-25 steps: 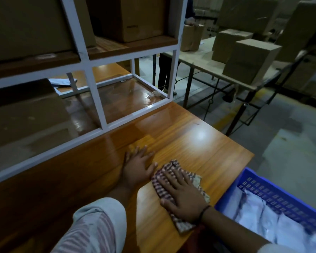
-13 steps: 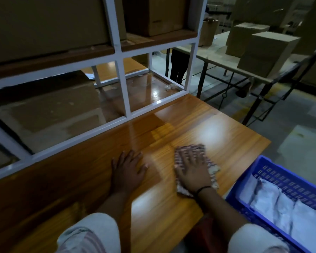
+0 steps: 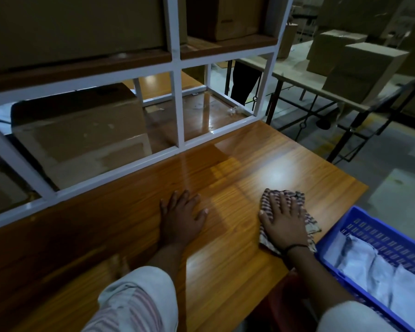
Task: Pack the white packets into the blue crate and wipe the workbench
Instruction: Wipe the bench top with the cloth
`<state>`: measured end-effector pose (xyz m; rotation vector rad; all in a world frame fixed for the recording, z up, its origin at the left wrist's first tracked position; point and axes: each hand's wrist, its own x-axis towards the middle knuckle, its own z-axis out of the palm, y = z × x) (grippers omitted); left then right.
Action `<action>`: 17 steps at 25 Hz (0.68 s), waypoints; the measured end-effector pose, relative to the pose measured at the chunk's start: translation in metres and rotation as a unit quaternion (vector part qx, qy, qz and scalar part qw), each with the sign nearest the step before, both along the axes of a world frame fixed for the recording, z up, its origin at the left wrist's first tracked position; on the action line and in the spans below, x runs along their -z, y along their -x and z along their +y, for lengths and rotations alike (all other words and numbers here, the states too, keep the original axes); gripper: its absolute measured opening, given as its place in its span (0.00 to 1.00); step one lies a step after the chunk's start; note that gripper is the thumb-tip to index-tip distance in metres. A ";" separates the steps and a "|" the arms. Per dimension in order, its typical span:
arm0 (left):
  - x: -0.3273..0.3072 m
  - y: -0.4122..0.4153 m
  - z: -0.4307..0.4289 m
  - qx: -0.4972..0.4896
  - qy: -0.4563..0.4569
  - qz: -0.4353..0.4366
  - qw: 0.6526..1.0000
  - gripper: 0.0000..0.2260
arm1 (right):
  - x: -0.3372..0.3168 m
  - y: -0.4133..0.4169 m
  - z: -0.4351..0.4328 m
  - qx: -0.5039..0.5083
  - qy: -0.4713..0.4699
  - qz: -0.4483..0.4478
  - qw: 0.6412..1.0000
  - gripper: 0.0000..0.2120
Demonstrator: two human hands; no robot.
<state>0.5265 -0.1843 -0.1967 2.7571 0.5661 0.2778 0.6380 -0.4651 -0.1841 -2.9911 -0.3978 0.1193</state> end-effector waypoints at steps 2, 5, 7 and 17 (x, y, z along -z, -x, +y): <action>-0.002 0.000 0.000 -0.002 0.007 0.000 1.000 0.27 | 0.000 0.009 0.020 -0.027 -0.004 0.012 1.000 0.35; -0.005 0.000 -0.001 -0.004 0.020 0.004 1.000 0.27 | 0.000 0.038 0.045 -0.181 -0.007 0.000 0.983 0.33; -0.005 0.001 -0.002 -0.008 0.017 0.001 1.000 0.27 | 0.000 0.044 0.047 -0.270 -0.007 0.006 0.963 0.32; -0.006 -0.003 -0.007 -0.038 0.008 0.012 0.999 0.27 | 0.000 -0.112 0.012 -0.073 0.019 0.025 0.997 0.36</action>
